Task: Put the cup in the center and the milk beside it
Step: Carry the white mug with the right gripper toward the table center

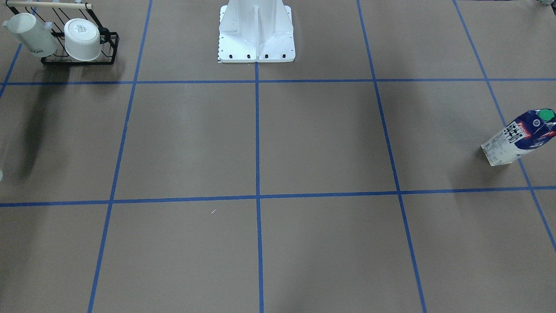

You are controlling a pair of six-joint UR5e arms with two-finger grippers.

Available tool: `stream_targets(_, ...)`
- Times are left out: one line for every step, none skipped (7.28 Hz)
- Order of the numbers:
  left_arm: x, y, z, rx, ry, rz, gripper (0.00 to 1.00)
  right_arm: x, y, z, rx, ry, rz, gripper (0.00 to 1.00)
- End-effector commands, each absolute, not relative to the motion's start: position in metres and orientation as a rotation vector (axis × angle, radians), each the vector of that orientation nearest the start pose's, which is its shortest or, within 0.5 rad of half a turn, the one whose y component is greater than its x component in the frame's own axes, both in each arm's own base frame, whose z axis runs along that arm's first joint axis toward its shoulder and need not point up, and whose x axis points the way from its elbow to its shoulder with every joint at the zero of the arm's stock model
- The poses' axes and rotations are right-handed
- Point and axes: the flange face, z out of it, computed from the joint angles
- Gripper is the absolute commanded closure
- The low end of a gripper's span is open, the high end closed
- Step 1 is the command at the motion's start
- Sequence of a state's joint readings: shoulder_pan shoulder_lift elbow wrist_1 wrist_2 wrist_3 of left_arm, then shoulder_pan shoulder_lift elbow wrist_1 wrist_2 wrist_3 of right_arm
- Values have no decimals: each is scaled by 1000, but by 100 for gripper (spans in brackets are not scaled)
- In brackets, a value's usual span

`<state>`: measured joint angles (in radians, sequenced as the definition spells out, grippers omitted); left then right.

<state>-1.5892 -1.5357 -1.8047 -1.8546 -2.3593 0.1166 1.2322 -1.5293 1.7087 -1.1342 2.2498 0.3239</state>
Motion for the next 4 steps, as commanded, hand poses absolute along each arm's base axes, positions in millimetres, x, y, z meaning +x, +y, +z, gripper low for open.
stream_targets(-72, -485, 532, 497, 743, 277, 2, -247, -566, 376, 283, -926, -79, 100)
stream_targets(-72, -485, 533, 495, 743, 276, 2, -310, -557, 329, 251, -956, 4, 100)
stream_targets(-71, -485, 535, 490, 744, 276, 2, -365, -545, 281, 212, -955, 65, 100)
stream_targets(-71, -485, 536, 489, 745, 275, 2, -434, -522, 222, 167, -864, 133, 100)
